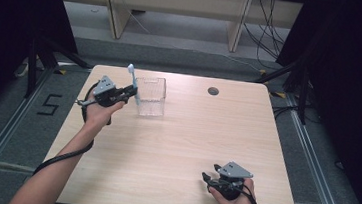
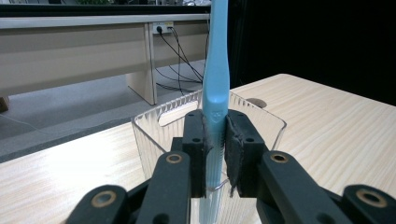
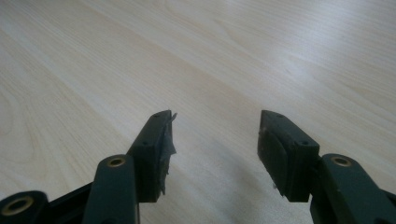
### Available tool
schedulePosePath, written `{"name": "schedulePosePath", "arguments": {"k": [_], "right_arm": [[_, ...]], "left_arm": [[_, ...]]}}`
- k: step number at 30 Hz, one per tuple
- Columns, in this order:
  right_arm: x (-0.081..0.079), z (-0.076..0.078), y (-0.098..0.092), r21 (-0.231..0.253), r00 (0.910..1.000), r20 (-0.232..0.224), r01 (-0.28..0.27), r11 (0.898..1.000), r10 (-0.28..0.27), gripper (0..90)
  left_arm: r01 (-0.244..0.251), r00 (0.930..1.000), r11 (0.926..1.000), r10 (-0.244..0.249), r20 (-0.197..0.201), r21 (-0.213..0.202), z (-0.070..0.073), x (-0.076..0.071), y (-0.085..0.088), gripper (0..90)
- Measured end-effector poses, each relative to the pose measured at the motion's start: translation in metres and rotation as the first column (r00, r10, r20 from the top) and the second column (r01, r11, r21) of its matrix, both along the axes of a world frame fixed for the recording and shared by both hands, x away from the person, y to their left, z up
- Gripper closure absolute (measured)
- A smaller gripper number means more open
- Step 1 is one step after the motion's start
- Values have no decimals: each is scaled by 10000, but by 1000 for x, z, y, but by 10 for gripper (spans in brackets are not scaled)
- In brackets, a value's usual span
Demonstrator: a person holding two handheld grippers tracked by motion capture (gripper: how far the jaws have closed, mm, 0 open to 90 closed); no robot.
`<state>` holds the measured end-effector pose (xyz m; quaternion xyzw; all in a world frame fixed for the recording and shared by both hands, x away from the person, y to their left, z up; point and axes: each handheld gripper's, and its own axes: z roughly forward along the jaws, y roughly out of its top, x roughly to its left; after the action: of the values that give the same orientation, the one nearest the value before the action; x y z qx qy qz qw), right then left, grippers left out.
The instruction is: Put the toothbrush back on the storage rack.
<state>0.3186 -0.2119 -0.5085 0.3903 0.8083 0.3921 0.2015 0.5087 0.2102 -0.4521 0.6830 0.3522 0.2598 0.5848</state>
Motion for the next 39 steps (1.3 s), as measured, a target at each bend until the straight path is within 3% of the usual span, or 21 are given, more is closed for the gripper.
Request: {"name": "schedulePosePath", "arguments": {"k": [5,8,13,39], "right_arm": [[1,0,0,-70,9998,176,-38,10000,39,461],[0,-1,1,76,10000,-6,47,10000,-47,461],[1,0,-1,-103,9999,157,-44,9999,46,461],[1,-1,0,-86,9999,99,-48,10000,49,461]], "left_arm": [[5,10000,10000,-5,-89,5,-2,0,0,785],[-8,9999,10000,8,-164,37,-2,0,0,785],[-17,9997,9999,20,-259,122,-3,-1,0,784],[-57,9959,9984,109,-902,570,-3,-2,-2,784]]}}
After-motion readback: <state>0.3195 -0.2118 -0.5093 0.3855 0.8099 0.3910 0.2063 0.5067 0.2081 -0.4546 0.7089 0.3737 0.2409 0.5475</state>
